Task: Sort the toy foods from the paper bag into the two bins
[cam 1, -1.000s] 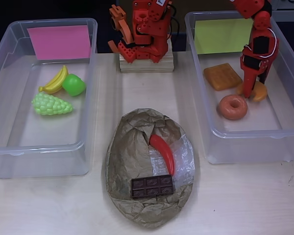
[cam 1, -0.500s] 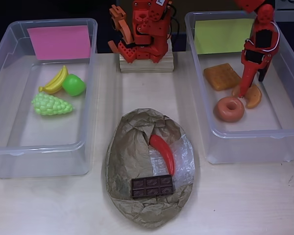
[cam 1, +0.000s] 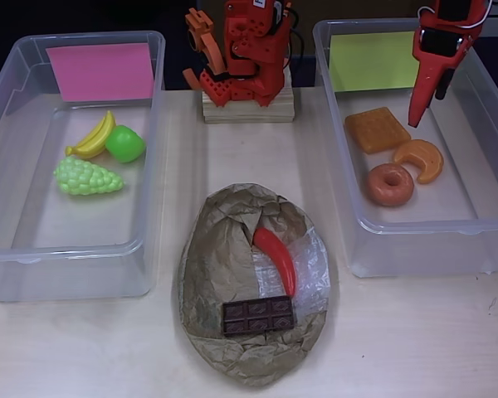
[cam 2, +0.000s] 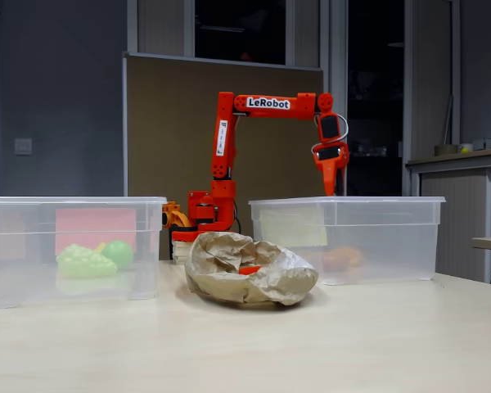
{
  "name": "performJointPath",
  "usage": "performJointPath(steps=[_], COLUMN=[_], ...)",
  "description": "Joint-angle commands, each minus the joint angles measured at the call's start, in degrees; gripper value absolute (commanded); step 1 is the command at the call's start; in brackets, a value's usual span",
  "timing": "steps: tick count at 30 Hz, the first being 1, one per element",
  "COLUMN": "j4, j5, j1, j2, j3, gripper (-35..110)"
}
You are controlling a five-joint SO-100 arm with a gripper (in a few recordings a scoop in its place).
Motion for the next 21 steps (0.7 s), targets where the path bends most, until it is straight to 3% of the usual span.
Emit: performJointPath(steps=[1, 6, 11, 21], j4=[1.7, -2.8, -6.5, -12.8], j5=[-14.2, -36.4, -47.5, -42.9], j1=[6.6, 19.2, 32.3, 51.2], j2=[7.3, 13.9, 17.4, 11.9], j3=[-1.0, 2.2, 4.7, 13.4], gripper=[45, 46, 42, 45])
